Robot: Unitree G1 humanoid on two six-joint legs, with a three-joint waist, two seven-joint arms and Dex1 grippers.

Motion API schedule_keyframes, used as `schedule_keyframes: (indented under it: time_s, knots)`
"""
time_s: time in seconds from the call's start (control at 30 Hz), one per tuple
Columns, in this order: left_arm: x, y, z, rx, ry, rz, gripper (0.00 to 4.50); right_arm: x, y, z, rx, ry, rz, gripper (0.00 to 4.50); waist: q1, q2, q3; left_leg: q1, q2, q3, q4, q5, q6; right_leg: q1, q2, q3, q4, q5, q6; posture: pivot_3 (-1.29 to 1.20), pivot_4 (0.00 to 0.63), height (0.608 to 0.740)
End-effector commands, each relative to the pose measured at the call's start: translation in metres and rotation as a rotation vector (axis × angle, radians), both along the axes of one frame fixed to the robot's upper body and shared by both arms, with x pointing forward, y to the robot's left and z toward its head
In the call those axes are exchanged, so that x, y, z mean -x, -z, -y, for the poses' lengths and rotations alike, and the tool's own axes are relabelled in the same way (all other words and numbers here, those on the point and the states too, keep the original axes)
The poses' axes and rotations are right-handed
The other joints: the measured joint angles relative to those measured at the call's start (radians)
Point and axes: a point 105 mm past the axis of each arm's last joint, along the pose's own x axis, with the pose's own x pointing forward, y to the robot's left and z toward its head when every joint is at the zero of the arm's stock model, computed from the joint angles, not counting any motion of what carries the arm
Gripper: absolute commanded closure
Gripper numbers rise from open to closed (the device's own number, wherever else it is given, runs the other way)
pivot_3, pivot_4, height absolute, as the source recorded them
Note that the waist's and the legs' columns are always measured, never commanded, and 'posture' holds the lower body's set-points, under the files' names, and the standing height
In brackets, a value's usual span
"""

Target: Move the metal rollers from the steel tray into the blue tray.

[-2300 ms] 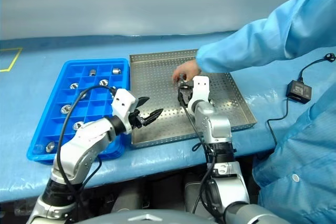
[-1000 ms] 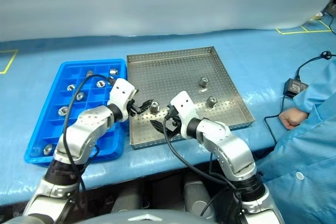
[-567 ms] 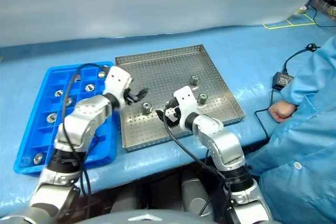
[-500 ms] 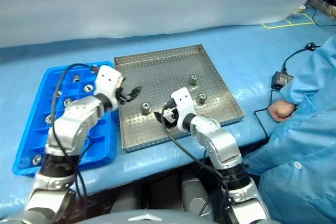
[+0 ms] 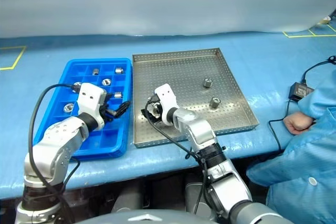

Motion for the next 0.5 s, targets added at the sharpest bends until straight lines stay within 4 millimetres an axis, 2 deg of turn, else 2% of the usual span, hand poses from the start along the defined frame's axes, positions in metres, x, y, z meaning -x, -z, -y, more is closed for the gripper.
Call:
schedule_keyframes:
  time_s: [0.03,0.07,0.17,0.37,0.5]
  knots:
    - [0.003,-0.013,0.003,-0.004,0.015,0.050,0.86,-0.008,-0.002,0.006,0.007,0.040,0.015,0.00,0.003,0.000,0.000,0.000,0.000,0.000,0.000,0.000,0.000,0.000,0.000,0.000,0.000,0.000,0.000,0.01,0.150,0.740]
    - [0.003,-0.013,0.003,-0.004,0.014,0.049,0.86,-0.008,-0.001,0.007,0.011,0.045,0.010,0.00,0.004,0.000,0.000,0.000,0.000,0.000,0.000,0.000,0.000,0.000,0.000,0.000,0.000,0.000,0.000,0.01,0.150,0.740]
    - [0.003,-0.013,0.003,-0.005,0.016,0.046,0.81,-0.010,0.001,0.013,0.013,0.071,0.006,0.66,0.007,0.000,0.000,0.001,0.000,0.000,0.000,0.000,0.000,0.000,0.000,0.000,0.000,0.000,0.000,0.01,0.150,0.740]
    - [0.006,-0.009,0.008,-0.008,0.045,0.022,0.81,-0.009,-0.004,0.018,0.015,0.091,0.037,2.53,0.010,0.000,0.000,0.001,0.000,0.000,0.000,0.000,0.000,0.000,0.000,0.000,0.000,0.000,0.000,-0.01,0.150,0.740]
    - [0.013,-0.006,0.011,-0.008,0.071,0.006,0.81,-0.008,-0.016,0.019,0.015,0.084,0.073,2.53,0.010,0.000,0.000,0.000,0.000,0.000,-0.001,0.000,0.000,0.000,0.000,0.000,0.000,0.000,0.000,0.00,0.150,0.740]
